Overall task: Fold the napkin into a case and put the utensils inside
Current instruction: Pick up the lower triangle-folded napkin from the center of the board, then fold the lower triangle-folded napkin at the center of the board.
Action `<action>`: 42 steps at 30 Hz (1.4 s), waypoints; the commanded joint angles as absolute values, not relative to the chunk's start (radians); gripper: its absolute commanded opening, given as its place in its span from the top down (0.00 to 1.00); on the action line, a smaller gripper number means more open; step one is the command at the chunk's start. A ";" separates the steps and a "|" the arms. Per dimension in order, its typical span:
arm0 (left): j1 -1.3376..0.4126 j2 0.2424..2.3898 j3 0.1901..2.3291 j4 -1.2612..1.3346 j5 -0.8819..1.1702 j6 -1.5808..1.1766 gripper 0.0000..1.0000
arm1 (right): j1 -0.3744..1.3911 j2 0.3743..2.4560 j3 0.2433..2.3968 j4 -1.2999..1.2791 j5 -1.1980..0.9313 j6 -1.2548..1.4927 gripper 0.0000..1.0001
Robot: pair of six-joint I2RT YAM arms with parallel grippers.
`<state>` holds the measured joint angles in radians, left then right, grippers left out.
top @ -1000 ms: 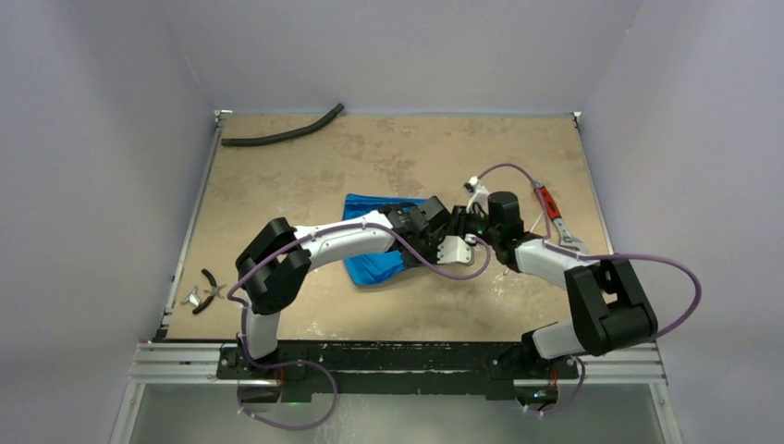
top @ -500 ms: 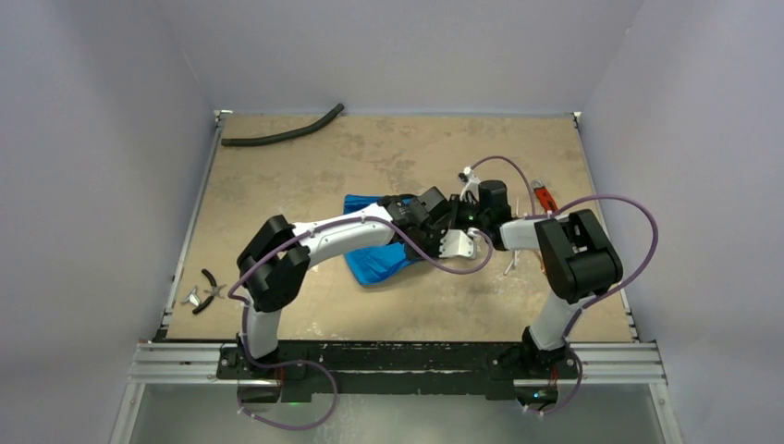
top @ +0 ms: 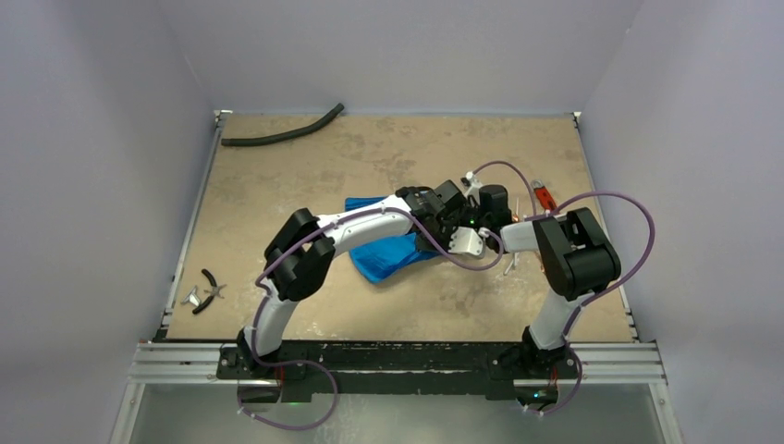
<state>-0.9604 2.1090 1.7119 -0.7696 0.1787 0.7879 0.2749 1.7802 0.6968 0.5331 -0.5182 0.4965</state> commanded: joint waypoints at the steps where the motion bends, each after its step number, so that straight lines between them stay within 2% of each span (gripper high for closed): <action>1: -0.936 2.128 1.808 -0.762 0.193 0.836 1.00 | 0.282 1.776 0.645 0.515 -0.520 0.493 1.00; 11: -0.885 2.198 1.884 -0.763 0.239 0.879 1.00 | 0.283 1.765 0.581 0.575 -0.591 0.549 1.00; 23: -0.809 2.302 1.958 -0.770 0.304 0.910 1.00 | 0.267 1.679 0.559 0.543 -0.543 0.573 1.00; 24: -0.805 2.304 1.954 -0.770 0.308 0.910 1.00 | 0.259 1.662 0.555 0.540 -0.528 0.581 0.96; 28: -0.778 2.308 1.933 -0.759 0.340 0.902 1.00 | 0.238 1.589 0.534 0.538 -0.482 0.611 0.70; 29: -0.775 2.309 1.927 -0.753 0.345 0.903 1.00 | 0.237 1.571 0.525 0.546 -0.477 0.619 0.67; 33: -0.772 2.309 1.902 -0.733 0.372 0.904 1.00 | 0.236 1.528 0.495 0.598 -0.493 0.635 0.61; 39: -0.772 2.293 1.882 -0.720 0.401 0.896 1.00 | 0.234 1.571 0.455 0.768 -0.596 0.690 0.49; 42: -0.771 2.286 1.867 -0.721 0.401 0.900 1.00 | 0.233 1.571 0.440 0.814 -0.571 0.677 0.47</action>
